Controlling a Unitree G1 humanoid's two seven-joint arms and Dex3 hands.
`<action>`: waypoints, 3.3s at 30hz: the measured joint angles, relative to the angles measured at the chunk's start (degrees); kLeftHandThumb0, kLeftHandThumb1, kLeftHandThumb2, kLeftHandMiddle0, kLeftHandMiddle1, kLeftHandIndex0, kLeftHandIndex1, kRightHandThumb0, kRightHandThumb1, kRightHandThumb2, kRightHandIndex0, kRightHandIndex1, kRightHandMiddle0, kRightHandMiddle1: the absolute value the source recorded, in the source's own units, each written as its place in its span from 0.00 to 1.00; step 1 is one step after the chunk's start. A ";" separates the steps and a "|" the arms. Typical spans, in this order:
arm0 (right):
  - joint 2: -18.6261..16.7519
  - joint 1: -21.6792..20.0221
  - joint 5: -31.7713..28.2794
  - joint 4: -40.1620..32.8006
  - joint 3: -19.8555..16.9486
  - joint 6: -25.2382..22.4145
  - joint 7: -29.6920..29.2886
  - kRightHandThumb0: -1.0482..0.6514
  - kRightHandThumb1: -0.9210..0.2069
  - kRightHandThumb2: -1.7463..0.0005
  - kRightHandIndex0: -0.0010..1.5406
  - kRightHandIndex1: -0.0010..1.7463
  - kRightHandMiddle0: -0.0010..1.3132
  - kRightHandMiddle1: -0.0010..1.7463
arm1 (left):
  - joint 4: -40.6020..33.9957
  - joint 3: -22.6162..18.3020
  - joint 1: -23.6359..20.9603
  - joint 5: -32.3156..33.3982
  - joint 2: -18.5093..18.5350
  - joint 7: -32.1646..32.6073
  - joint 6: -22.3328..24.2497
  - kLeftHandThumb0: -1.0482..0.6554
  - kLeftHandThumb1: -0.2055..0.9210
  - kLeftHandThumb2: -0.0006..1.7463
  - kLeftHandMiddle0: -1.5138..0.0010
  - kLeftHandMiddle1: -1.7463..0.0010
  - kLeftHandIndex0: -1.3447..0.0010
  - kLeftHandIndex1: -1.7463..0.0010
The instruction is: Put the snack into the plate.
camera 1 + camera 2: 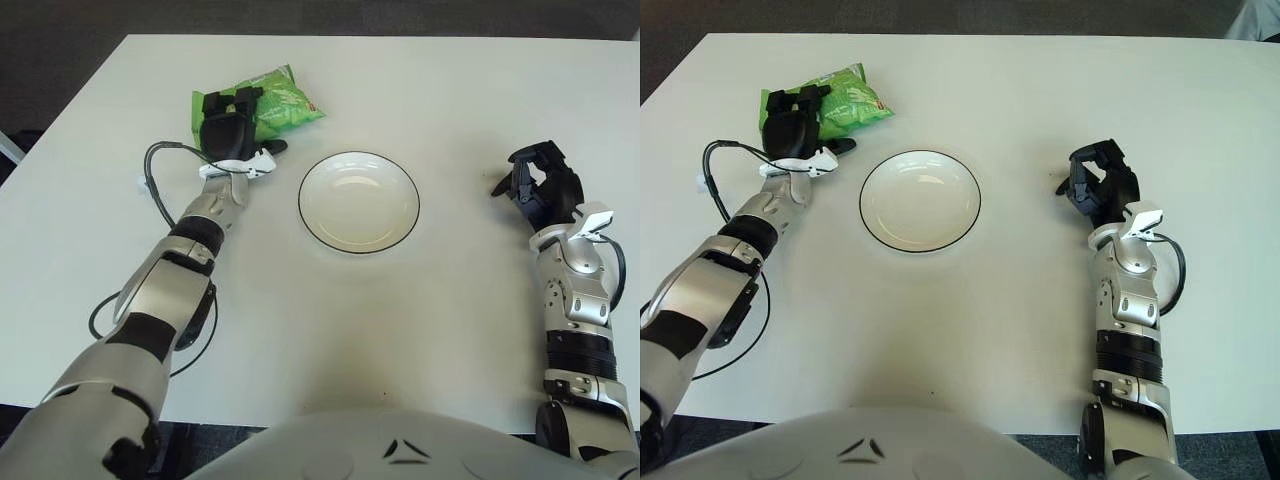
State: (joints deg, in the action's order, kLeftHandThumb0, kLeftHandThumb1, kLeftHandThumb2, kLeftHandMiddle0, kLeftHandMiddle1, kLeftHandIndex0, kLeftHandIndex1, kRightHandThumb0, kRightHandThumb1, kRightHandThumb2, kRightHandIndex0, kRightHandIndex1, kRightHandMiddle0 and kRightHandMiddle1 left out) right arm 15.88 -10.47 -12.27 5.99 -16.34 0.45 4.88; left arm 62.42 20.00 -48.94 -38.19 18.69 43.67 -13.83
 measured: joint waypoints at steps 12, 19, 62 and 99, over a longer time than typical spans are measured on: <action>0.00 -0.04 0.01 0.00 0.02 -0.09 -0.01 0.40 0.13 0.59 0.45 1.00 0.23 1.00 | 0.72 0.36 0.07 0.08 0.54 5.03 -3.67 0.38 0.67 0.58 0.57 0.00 0.68 0.00; -0.01 -0.08 0.01 0.01 0.06 -0.09 0.00 0.40 0.14 0.59 0.45 1.00 0.23 1.00 | 1.13 1.46 -0.10 -0.80 0.93 7.69 -4.85 0.38 0.65 0.60 0.53 0.00 0.67 0.00; 0.70 -0.40 0.07 0.72 -0.01 0.33 0.47 0.40 0.14 0.60 0.46 0.99 0.25 0.98 | -11.95 4.99 6.26 -11.46 6.43 34.11 -23.41 0.73 0.60 0.52 0.41 0.00 0.50 0.00; 1.56 -1.52 0.41 3.96 0.10 1.14 0.93 0.40 0.14 0.61 0.48 0.96 0.27 0.96 | -27.83 5.52 6.22 -24.53 12.83 40.30 -30.70 0.60 0.72 0.45 0.41 0.00 0.46 0.00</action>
State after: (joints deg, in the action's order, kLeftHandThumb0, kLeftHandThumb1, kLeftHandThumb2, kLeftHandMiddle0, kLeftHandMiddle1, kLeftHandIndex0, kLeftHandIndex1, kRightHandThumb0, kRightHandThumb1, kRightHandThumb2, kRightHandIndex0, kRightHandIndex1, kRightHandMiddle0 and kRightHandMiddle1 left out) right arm 17.44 -11.99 -11.86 9.95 -16.24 1.59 5.81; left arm 34.59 25.52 -42.71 -62.72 31.52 83.96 -44.53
